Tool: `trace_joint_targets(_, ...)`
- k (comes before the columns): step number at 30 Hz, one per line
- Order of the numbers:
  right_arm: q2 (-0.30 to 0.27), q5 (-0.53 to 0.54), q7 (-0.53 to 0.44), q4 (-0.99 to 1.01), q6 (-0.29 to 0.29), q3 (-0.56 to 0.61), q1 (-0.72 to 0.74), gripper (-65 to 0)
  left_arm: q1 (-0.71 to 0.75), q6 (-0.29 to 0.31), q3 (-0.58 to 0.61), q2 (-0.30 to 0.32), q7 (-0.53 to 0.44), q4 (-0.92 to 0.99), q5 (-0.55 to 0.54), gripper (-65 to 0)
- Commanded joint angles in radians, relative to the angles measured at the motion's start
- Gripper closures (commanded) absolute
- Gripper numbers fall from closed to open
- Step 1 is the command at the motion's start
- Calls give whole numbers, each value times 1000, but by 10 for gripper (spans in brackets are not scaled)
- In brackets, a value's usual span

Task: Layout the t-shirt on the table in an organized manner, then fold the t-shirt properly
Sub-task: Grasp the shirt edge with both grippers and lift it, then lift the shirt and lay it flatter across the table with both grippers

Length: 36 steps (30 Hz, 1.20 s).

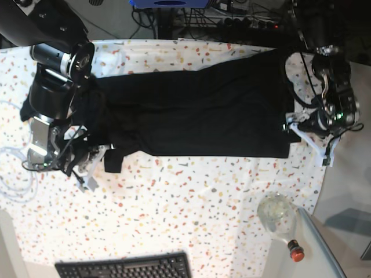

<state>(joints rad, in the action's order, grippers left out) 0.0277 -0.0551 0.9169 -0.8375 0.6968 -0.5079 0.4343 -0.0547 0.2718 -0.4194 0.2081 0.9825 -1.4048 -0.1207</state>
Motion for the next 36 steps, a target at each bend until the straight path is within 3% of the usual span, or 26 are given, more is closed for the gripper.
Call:
trace_joint_targets(1, -2, 14, -8, -16, 1, 2, 30, 0, -49, -1, -3, 12, -1, 46, 3, -502)
trace_joint_targets(5, -4, 14, -8, -16, 1, 2, 30, 0, -199, -1, -3, 12, -10, 250, 8, -497)
trace_joint_targets(7, -4, 14, -8, -16, 1, 2, 30, 0, -238, -1, -3, 14, -70, 316, 9, -495)
trace_joint_targets(11, -5, 14, -8, -16, 1, 2, 30, 0, -291, -1, 11, 14, -167, 457, 9, -499)
trace_joint_targets(16, -7, 14, -8, -16, 1, 2, 30, 0, -319, -1, 142, 29, -276, 598, 3, -495)
trace_joint_targets(21, -10, 14, -8, -18, 1, 2, 30, 0, -328, -1, 164, 26, -320, 661, 2, -487)
trace_joint_targets(23, -10, 14, -8, -18, 1, 2, 30, 0, -328, -1, 164, 26, -322, 687, 2, -413)
trace_joint_targets(24, -10, 13, -9, -18, 1, 4, 30, 0, -331, -1, 164, 26, -323, 698, 2, -344)
trace_joint_targets(27, -12, 10, -9, -18, 1, 5, 30, 0, -333, -1, 165, 6, -325, 701, 2, -53)
trace_joint_targets(28, -12, 8, -9, -18, 1, 5, 30, 0, -334, -1, 165, 0, -325, 700, 2, 0)
trace_joint_targets(31, -33, 8, -9, -30, 1, 21, 33, 0, -354, 1, 244, -6, -317, 651, 2, 0)
trace_joint_targets(34, -73, 8, -3, -122, 1, 162, 31, 0, -360, 1, 350, -3, -313, 528, 0, 0)
trace_joint_targets(36, -110, 8, -2, -197, 1, 242, 30, 0, -370, 1, 362, -3, -254, 442, 0, 0)
